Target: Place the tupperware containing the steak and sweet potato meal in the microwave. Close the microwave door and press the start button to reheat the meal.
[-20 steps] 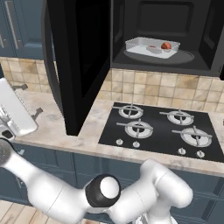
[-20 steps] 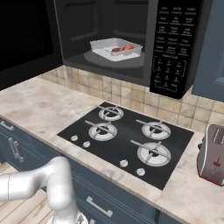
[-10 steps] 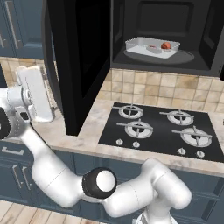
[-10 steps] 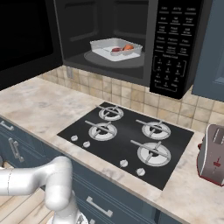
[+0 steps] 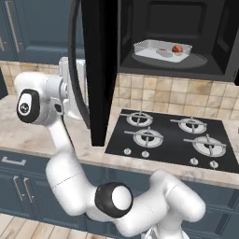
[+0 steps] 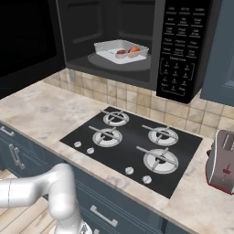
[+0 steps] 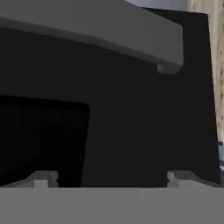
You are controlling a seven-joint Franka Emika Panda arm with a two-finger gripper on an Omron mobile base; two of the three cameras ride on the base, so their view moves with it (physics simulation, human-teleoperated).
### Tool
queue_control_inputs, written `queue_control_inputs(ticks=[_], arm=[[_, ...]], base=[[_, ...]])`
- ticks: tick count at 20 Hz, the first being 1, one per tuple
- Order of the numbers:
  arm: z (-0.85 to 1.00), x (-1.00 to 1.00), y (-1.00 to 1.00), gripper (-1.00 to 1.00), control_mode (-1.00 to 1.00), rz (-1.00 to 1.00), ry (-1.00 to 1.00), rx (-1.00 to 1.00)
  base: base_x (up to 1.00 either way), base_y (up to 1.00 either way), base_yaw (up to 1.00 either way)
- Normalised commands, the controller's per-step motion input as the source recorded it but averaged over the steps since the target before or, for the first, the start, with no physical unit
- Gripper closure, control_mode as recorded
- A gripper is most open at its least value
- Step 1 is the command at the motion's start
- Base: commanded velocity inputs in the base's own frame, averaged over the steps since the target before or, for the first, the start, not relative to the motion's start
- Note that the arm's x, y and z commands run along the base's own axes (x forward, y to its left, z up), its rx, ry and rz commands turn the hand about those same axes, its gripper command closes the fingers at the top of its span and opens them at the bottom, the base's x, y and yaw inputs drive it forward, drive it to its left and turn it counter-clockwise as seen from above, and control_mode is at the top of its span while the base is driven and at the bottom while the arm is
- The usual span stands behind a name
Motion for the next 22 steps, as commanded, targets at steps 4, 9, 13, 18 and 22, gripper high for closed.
queue_control_inputs(ticks=[4,9,13,18,22], arm=[[0.17,-0.22,-1.0,-1.0,-1.0,-0.14,-0.05,0.02],[0.11,-0.18,-1.0,-1.0,-1.0,-0.08,-0.03,0.02],[0.02,-0.02,-1.0,-1.0,-1.0,0.0,-0.02,0.03],[0.0,0.05,-0.99,-1.0,-1.0,0.01,-0.02,0.06],[0.0,0.29,-0.88,-1.0,-1.0,0.08,-0.02,0.09]], base=[[0.0,0.0,0.0],[0.0,0.0,0.0],[0.0,0.0,0.0],[0.0,0.0,0.0],[0.0,0.0,0.0]])
